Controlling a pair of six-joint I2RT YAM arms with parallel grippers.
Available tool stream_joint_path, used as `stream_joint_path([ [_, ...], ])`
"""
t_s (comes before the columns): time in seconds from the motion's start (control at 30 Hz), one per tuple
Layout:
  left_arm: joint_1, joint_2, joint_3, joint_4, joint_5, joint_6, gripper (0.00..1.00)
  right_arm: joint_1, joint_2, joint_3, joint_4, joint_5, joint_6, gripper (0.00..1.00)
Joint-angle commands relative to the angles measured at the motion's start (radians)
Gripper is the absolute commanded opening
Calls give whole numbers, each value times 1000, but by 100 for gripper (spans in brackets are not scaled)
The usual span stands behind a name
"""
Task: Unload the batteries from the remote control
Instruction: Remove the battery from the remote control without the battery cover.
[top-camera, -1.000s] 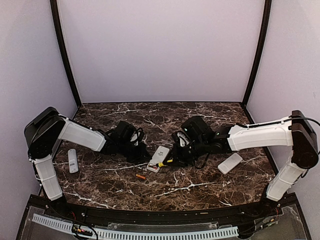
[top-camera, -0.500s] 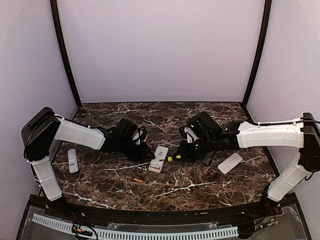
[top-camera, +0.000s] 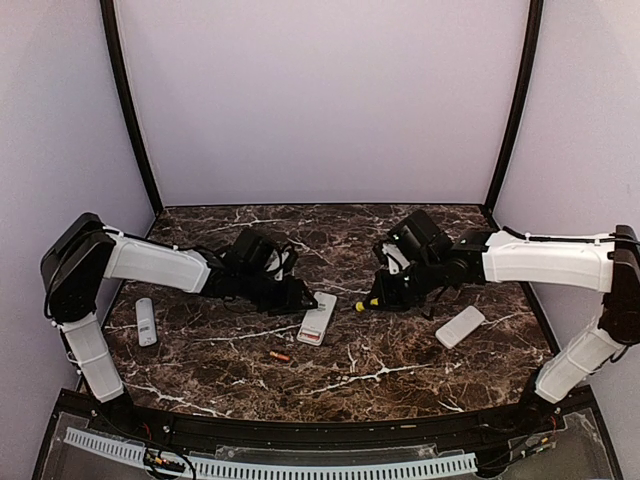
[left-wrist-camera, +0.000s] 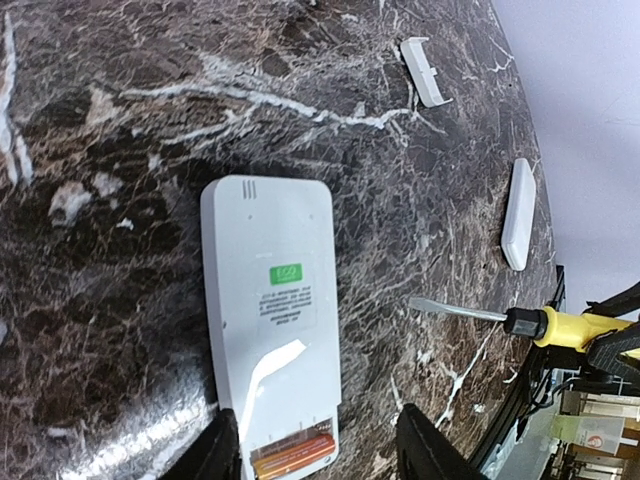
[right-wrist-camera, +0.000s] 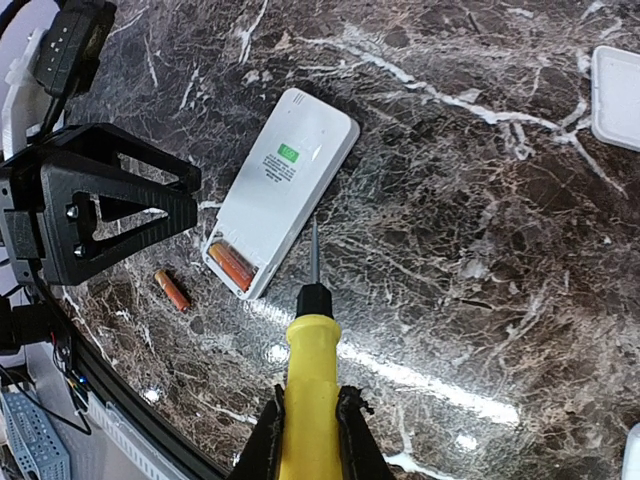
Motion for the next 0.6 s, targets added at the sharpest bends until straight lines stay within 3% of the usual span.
stream_joint_path([
  [0.0, -2, 42, 63, -23, -20, 53, 55, -23, -60, -5, -1, 30, -9, 0],
  [0.33, 5, 159, 167, -49, -51, 122, 64, -34, -134, -24, 8, 70, 10, 0],
  [0.57, 5, 221, 219, -78, -64, 167, 66, -39, -162, -33, 17, 79, 20, 0],
])
